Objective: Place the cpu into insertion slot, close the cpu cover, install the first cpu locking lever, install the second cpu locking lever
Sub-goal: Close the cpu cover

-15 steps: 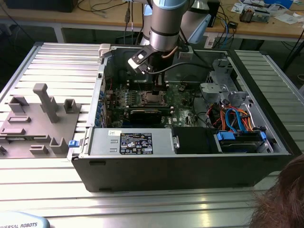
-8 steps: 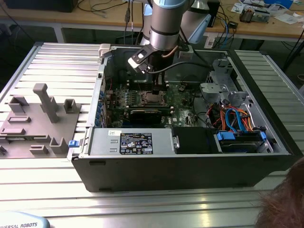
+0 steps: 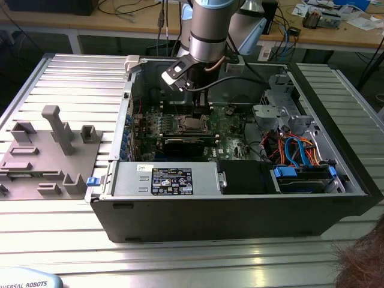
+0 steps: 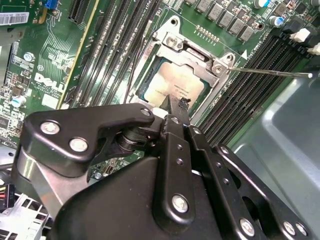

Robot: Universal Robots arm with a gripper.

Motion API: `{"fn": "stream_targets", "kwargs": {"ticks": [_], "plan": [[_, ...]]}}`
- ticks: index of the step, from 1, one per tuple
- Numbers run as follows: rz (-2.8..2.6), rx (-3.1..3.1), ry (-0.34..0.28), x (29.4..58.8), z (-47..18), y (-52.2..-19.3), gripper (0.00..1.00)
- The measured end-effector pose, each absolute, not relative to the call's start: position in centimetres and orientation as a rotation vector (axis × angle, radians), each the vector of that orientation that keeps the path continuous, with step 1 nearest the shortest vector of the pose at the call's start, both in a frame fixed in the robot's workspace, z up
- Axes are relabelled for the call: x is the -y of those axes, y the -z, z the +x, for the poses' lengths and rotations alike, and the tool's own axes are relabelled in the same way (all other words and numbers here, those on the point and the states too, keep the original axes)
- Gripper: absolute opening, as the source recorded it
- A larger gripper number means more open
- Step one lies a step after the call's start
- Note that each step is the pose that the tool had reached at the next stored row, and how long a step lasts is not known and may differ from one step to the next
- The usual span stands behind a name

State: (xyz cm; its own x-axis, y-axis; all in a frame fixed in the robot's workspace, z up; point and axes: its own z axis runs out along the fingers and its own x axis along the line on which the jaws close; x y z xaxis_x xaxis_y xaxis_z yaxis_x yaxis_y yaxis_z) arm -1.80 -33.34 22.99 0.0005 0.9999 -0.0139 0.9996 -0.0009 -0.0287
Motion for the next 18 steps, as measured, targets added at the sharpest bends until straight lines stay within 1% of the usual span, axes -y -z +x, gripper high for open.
{"fn": "stream_targets", "kwargs": {"ticks": [18], "plan": [[-2.215,2.213,-0.047,33.34,-1.80,-23.79,0.11]]}}
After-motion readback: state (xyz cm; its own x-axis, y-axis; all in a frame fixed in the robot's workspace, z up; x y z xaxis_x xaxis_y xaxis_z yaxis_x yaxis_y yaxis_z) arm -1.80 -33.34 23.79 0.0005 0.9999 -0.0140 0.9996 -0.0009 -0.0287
